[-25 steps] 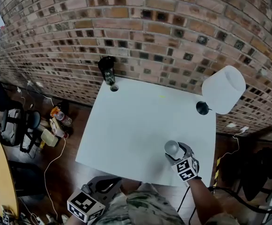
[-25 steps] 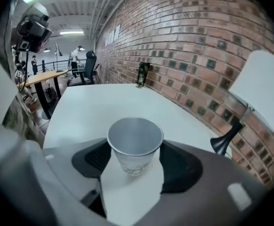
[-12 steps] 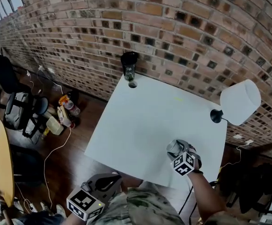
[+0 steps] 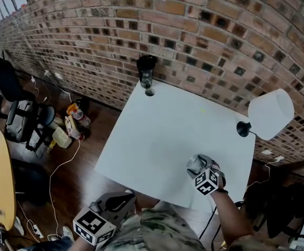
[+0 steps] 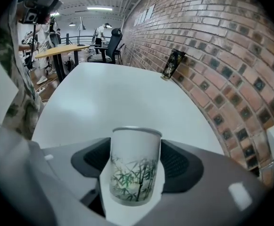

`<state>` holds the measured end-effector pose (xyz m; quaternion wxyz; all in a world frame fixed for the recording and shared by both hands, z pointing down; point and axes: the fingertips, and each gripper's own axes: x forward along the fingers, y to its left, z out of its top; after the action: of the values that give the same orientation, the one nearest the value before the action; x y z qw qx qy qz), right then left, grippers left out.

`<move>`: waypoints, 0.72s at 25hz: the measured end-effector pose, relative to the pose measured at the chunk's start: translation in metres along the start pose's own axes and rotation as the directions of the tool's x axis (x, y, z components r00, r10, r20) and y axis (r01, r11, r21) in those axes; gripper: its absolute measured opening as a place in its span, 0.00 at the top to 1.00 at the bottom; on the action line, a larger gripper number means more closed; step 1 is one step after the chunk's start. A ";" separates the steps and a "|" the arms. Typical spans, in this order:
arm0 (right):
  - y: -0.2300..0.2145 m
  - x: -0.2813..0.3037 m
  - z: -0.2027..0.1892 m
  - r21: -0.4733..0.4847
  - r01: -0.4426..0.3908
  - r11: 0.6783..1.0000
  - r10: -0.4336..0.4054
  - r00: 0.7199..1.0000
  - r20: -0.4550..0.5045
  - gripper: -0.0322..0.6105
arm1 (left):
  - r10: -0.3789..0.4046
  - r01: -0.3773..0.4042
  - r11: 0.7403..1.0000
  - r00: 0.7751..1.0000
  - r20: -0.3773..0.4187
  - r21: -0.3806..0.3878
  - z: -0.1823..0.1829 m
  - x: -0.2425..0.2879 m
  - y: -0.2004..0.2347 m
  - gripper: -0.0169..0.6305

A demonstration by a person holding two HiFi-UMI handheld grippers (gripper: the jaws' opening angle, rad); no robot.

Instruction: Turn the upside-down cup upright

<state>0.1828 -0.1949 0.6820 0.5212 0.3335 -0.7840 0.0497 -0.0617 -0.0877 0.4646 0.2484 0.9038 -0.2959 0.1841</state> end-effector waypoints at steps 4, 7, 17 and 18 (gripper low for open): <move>-0.001 -0.006 0.004 0.040 -0.006 0.999 0.004 0.999 0.048 0.36 | -0.022 0.022 1.000 1.000 -0.012 0.015 0.000 0.008 -0.007 0.96; -0.006 -0.015 -0.002 0.099 -0.002 0.995 -0.005 0.998 0.069 0.35 | -0.043 0.044 0.999 0.999 -0.020 0.030 0.003 0.015 -0.015 0.96; -0.006 -0.016 -0.059 0.230 -0.057 0.972 0.039 0.996 0.082 0.43 | -0.095 0.101 0.991 0.993 -0.062 0.085 0.012 0.045 -0.053 0.96; -0.007 -0.016 -0.061 0.241 -0.059 0.969 0.038 0.995 0.089 0.46 | -0.093 0.099 0.991 0.993 -0.066 0.089 0.011 0.046 -0.055 0.96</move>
<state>0.2381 -0.1670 0.6943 0.4417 0.3773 -0.8012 0.1439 0.0097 -0.0760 0.4590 0.2242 0.9214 -0.2353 0.2132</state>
